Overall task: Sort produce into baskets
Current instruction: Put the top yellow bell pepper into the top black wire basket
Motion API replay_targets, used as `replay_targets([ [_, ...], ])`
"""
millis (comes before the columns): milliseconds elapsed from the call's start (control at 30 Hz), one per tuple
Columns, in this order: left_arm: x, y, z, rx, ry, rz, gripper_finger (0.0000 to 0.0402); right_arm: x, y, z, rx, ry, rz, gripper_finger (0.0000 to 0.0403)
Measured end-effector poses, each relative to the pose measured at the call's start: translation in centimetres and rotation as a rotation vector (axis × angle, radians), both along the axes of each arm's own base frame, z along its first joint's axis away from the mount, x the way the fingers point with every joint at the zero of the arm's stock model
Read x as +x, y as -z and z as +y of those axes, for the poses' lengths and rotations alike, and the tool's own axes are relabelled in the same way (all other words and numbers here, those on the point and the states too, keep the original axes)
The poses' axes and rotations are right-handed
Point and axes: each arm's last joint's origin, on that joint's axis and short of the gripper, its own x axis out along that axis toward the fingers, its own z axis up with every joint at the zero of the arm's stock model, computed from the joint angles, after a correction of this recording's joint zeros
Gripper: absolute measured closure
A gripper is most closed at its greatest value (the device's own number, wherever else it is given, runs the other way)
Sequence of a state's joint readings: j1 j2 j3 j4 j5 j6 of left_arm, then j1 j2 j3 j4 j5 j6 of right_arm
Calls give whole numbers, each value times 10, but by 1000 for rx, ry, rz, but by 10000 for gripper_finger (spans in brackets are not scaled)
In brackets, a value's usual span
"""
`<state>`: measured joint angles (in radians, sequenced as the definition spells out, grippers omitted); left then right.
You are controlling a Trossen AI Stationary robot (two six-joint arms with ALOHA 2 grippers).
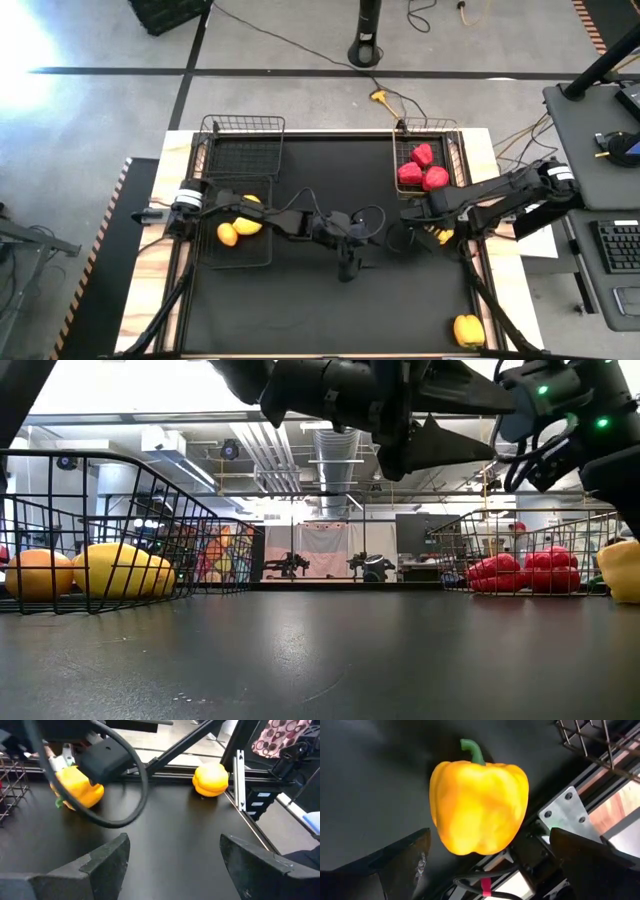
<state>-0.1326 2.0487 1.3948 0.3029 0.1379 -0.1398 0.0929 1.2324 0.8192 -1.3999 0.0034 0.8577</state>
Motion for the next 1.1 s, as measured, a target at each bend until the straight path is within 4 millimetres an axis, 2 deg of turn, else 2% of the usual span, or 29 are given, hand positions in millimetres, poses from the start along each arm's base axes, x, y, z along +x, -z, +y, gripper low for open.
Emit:
replay_targets([
  [200, -1, 3, 1, 0, -1, 8, 109, 6, 7, -8, 34, -42, 27, 3],
  [467, -1, 3, 1, 0, 0, 9, 109, 21, 32, -9, 109, -126, 184, 3],
  [700, -1, 4, 1, -2, 7, 17, 109, 28, 50, -8, 117, -122, 296, 7],
  [833, -2, 5, 1, 4, 9, 23, 109, 33, 52, -3, 139, -142, 280, 36],
  [1100, -2, 2, 3, 44, 10, 9, 109, 35, 47, 3, 176, -140, 257, 121],
])
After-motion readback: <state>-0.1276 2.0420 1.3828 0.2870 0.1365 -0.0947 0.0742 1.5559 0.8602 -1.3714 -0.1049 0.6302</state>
